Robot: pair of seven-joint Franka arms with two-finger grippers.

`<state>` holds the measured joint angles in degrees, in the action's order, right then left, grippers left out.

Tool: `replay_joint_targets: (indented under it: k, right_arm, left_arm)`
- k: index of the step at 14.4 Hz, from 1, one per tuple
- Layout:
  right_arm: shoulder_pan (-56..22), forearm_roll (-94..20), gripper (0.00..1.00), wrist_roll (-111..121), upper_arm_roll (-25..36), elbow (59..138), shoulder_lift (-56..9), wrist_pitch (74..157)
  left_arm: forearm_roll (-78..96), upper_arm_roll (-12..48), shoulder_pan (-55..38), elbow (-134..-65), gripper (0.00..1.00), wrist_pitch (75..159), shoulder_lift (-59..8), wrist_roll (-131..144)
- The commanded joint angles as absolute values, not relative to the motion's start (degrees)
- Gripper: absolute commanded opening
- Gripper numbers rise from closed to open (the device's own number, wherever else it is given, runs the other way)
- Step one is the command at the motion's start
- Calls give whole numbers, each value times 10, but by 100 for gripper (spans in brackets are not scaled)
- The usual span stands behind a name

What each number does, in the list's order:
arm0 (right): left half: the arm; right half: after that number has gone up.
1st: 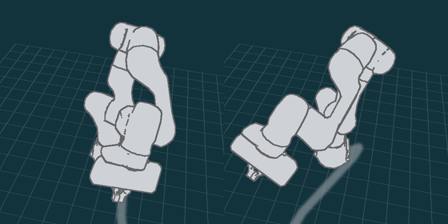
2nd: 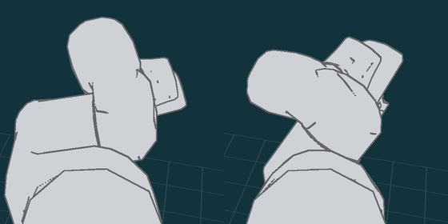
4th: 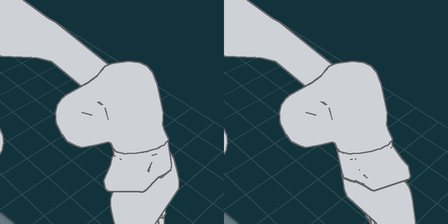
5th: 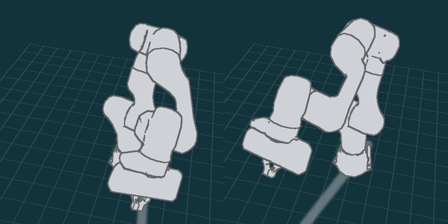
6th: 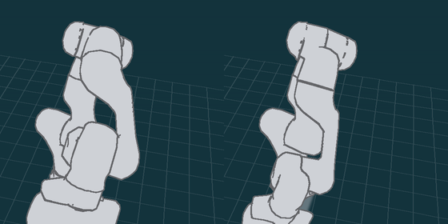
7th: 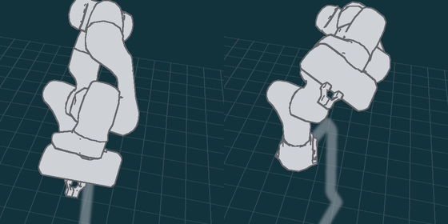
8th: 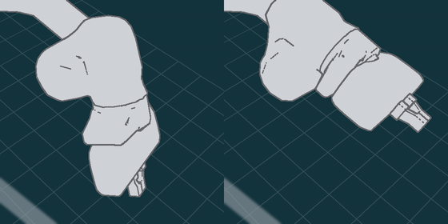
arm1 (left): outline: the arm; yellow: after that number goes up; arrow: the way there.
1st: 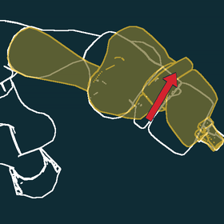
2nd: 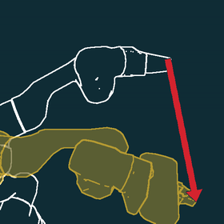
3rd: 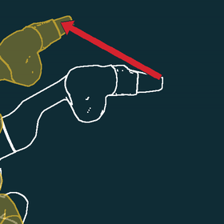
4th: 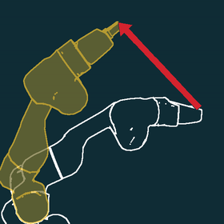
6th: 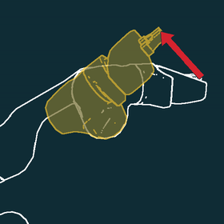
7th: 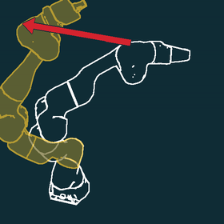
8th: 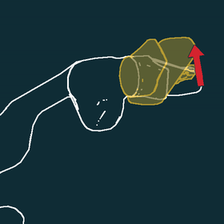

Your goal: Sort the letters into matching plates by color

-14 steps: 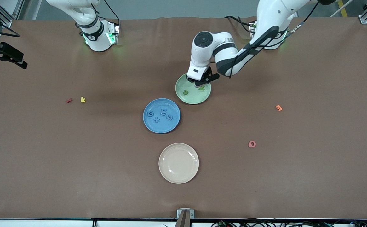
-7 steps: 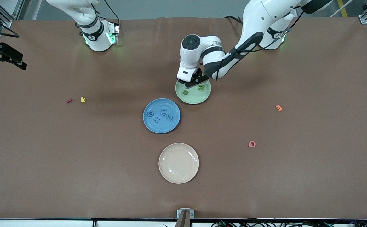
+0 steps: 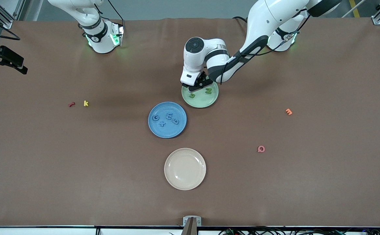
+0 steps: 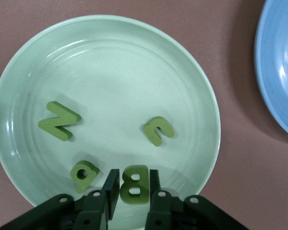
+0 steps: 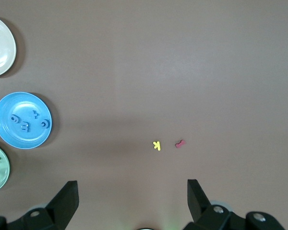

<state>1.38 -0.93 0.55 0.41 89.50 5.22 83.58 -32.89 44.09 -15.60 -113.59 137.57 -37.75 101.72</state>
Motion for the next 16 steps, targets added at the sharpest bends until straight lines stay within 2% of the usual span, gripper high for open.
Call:
replay_joint_targets:
  k: [1, 7, 10, 13, 16]
  right_arm:
    - [18, -8, 100, 14, 3, 913, 69, 843]
    - [18, -8, 100, 21, 3, 912, 69, 842]
    - [18, -8, 100, 21, 3, 912, 69, 842]
    - [18, -8, 100, 21, 4, 912, 68, 839]
    - [18, -8, 100, 21, 4, 912, 68, 838]
  left_arm:
    - [-326, 437, -162, -1123, 96, 1364, -378, 1024]
    - [-314, 439, -115, -1126, 97, 1361, -335, 1013]
    - [-290, 453, -70, -1127, 96, 1317, -296, 966]
    - [-222, 466, 1, -1125, 95, 1245, -232, 805]
    - [-147, 473, 74, -1125, 95, 1210, -172, 669]
